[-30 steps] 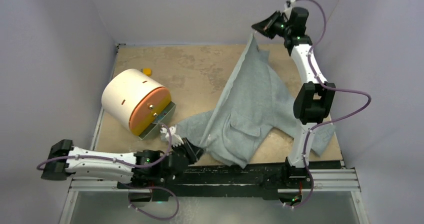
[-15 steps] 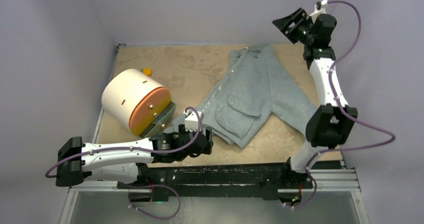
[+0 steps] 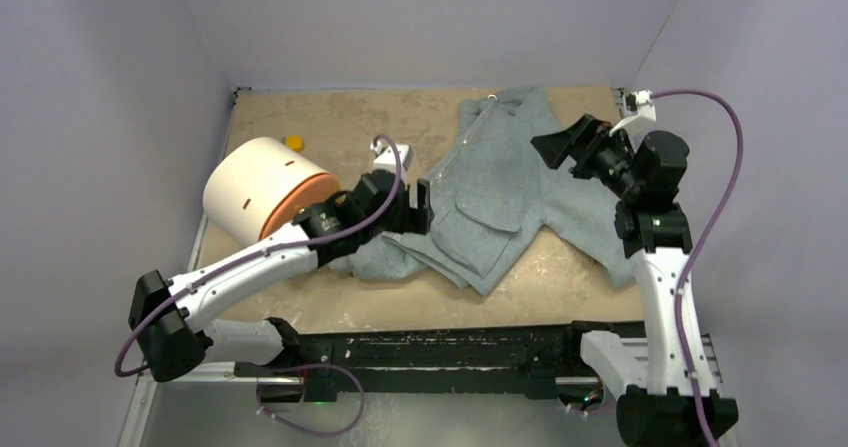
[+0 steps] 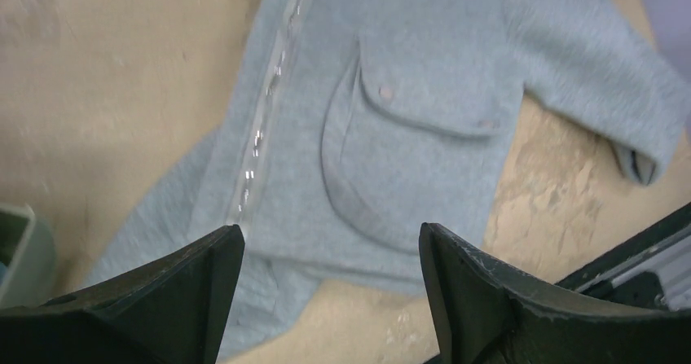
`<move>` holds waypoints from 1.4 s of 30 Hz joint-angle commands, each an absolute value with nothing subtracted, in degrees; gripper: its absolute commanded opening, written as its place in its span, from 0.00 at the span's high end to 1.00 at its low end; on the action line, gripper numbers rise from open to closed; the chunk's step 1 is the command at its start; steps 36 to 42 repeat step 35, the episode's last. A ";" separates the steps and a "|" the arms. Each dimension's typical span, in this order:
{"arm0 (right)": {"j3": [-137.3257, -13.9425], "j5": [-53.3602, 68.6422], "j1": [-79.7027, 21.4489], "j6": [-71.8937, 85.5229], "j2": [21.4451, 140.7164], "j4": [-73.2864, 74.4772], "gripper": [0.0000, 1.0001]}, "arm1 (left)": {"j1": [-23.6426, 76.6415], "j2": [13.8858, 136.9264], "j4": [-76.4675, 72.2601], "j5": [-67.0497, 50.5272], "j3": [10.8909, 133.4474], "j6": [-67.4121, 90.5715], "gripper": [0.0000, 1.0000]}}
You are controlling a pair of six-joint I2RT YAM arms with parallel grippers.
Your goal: Zip up the jacket
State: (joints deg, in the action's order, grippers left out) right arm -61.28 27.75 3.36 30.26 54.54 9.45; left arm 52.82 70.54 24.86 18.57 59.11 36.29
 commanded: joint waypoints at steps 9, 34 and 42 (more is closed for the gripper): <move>-57.15 23.47 3.16 18.05 39.06 35.53 0.01 | 34.74 65.53 28.58 9.71 71.25 27.16 0.16; -47.87 22.06 2.10 16.96 31.50 30.96 0.01 | 34.78 35.24 37.91 21.15 60.67 25.80 0.08; -47.94 22.02 1.95 16.87 31.69 30.81 0.01 | 34.78 35.25 38.00 21.30 60.85 25.91 0.08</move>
